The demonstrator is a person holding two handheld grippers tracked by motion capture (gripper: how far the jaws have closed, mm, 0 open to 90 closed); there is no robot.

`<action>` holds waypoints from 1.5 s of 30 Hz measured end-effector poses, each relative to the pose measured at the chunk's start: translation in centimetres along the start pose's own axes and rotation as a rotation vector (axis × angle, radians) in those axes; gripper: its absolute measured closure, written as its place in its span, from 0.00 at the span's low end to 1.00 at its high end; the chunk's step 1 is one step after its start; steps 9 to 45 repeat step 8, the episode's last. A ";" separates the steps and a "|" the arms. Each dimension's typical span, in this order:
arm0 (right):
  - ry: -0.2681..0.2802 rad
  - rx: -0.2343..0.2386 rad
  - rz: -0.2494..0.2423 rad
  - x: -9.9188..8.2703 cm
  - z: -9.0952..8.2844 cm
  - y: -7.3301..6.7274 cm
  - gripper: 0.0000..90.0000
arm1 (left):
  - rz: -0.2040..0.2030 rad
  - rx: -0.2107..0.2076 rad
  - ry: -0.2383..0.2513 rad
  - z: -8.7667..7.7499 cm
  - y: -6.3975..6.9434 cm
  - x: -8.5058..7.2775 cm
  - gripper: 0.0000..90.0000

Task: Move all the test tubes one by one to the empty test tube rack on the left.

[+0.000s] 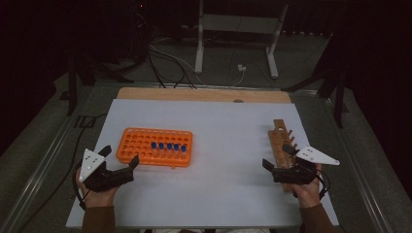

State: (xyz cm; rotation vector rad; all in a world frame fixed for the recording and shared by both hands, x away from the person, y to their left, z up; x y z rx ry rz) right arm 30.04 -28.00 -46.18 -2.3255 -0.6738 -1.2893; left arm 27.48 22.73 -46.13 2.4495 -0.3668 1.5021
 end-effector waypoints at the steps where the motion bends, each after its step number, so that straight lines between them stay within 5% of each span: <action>1: 0.003 -0.001 0.001 0.0 0.0 0.0 0.00 | 0.003 0.007 -0.002 0.0 0.0 0.0 0.01; 45: 0.004 -0.008 0.015 -0.3 0.0 0.4 0.00 | 0.016 0.004 -0.015 0.3 0.2 -0.1 0.01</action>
Point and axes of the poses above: each handheld gripper's, and its own axes: z roughly forward along the jaws, x roughly out of its top, y roughly to its right, the point moved 4 cm from there along z, roughly forward along the jaws, and after that the axes turned 9 degrees about -y, right-handed, at the moved point
